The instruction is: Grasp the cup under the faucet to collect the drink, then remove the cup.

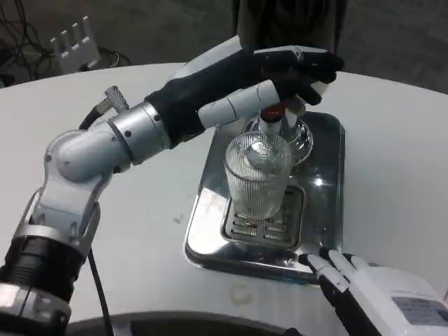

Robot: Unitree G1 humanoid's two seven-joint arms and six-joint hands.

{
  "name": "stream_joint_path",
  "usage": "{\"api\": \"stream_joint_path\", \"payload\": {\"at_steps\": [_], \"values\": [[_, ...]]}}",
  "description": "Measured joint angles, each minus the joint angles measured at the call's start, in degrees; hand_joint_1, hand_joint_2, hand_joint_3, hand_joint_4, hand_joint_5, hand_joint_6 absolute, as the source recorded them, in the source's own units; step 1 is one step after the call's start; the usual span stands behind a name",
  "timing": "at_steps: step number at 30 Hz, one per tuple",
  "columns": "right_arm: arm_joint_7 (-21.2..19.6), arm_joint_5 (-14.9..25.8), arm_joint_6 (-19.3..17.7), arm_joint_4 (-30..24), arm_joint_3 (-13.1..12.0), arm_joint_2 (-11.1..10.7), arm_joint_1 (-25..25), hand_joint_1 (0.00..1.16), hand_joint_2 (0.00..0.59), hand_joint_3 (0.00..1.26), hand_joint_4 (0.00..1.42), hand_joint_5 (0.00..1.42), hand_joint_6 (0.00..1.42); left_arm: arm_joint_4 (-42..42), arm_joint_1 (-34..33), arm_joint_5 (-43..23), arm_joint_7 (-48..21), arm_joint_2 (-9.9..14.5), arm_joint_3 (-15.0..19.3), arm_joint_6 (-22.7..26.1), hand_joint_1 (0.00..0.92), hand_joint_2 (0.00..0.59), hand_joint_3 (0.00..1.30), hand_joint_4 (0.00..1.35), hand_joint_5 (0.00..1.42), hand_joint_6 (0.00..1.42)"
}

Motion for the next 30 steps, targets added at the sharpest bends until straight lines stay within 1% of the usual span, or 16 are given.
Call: {"api": "stream_joint_path", "payload": {"at_steps": [5,6,9,15,18,19,20,21,23,24,25,26,27,28,30], "values": [[0.0,0.3,0.5,0.0,0.0,0.0,0.0,0.39,0.442,0.09,0.0,0.0,0.0,1.3,-0.7,2.8,0.1,0.5,-1.5,-3.7,0.0,0.08,0.21,0.16,0.24,0.3],[0.0,0.7,0.6,0.0,0.0,0.0,-0.1,0.38,0.443,0.09,0.0,0.0,0.0,1.7,-1.0,3.8,0.2,0.8,-1.9,-4.9,0.0,0.08,0.21,0.15,0.23,0.29],[0.0,1.6,1.3,0.0,0.0,0.0,-0.3,0.38,0.443,0.09,0.0,0.0,0.0,2.5,-1.6,5.0,0.5,1.3,-2.7,-6.7,0.0,0.07,0.21,0.14,0.21,0.28],[0.0,3.4,2.6,0.0,-0.1,0.0,-0.5,0.37,0.439,0.1,0.0,0.0,0.0,3.8,-2.8,8.5,1.5,2.6,-4.6,-10.2,0.0,0.07,0.2,0.13,0.19,0.27],[0.0,5.2,3.8,0.1,-0.5,0.1,-0.6,0.37,0.439,0.1,0.0,0.0,0.0,4.7,-3.2,9.4,2.3,3.3,-5.6,-12.0,0.0,0.07,0.2,0.12,0.18,0.27],[-0.2,6.1,4.2,0.1,-0.7,0.1,-0.6,0.36,0.428,0.1,0.0,0.01,0.0,4.9,-3.3,9.9,2.5,3.4,-5.8,-12.4,0.0,0.07,0.2,0.12,0.18,0.27],[-0.9,8.8,4.9,0.1,-1.3,0.2,-0.6,0.36,0.401,0.1,0.0,0.03,0.0,5.3,-3.6,10.4,2.8,3.5,-6.1,-12.9,0.0,0.07,0.2,0.12,0.18,0.27],[-2.6,12.7,5.8,0.1,-2.2,0.3,-0.6,0.36,0.387,0.1,0.0,0.03,0.0,5.6,-4.1,10.7,2.9,3.7,-6.4,-13.3,0.0,0.07,0.2,0.12,0.18,0.27],[-5.4,19.0,6.9,0.0,-3.6,0.6,-0.7,0.39,0.346,0.08,0.0,0.05,0.03,6.3,-4.3,10.8,2.9,3.8,-6.5,-13.7,0.0,0.07,0.2,0.12,0.18,0.27],[-6.5,21.3,7.5,0.0,-4.2,0.7,-0.8,0.44,0.314,0.05,0.0,0.07,0.05,6.6,-4.4,10.8,3.0,3.8,-6.5,-13.8,0.0,0.07,0.2,0.12,0.18,0.27],[-8.7,26.1,9.4,0.1,-5.2,0.8,-1.1,0.49,0.275,0.01,0.0,0.09,0.06,7.1,-4.6,10.8,3.0,3.8,-6.5,-14.1,0.0,0.07,0.2,0.12,0.17,0.27],[-10.4,28.6,10.6,0.3,-5.9,0.8,-1.1,0.51,0.257,0.0,0.0,0.1,0.06,7.4,-4.8,10.8,3.0,3.8,-6.5,-14.2,0.0,0.07,0.2,0.12,0.17,0.27],[-11.6,30.4,11.5,0.6,-6.3,0.8,-1.1,0.54,0.246,0.0,0.0,0.11,0.07,7.5,-4.8,10.8,3.0,3.9,-6.5,-14.3,0.0,0.07,0.2,0.12,0.17,0.27],[-13.0,32.3,12.2,1.8,-6.7,0.6,-2.1,0.55,0.243,0.0,0.0,0.11,0.07,7.6,-4.8,10.8,3.0,4.0,-6.5,-14.3,0.0,0.07,0.2,0.11,0.17,0.27],[-16.3,34.5,12.8,4.3,-7.1,0.6,-5.8,0.57,0.236,0.0,0.01,0.12,0.08,7.8,-4.8,10.8,3.2,4.1,-6.5,-14.3,0.0,0.07,0.2,0.11,0.17,0.26]]}}
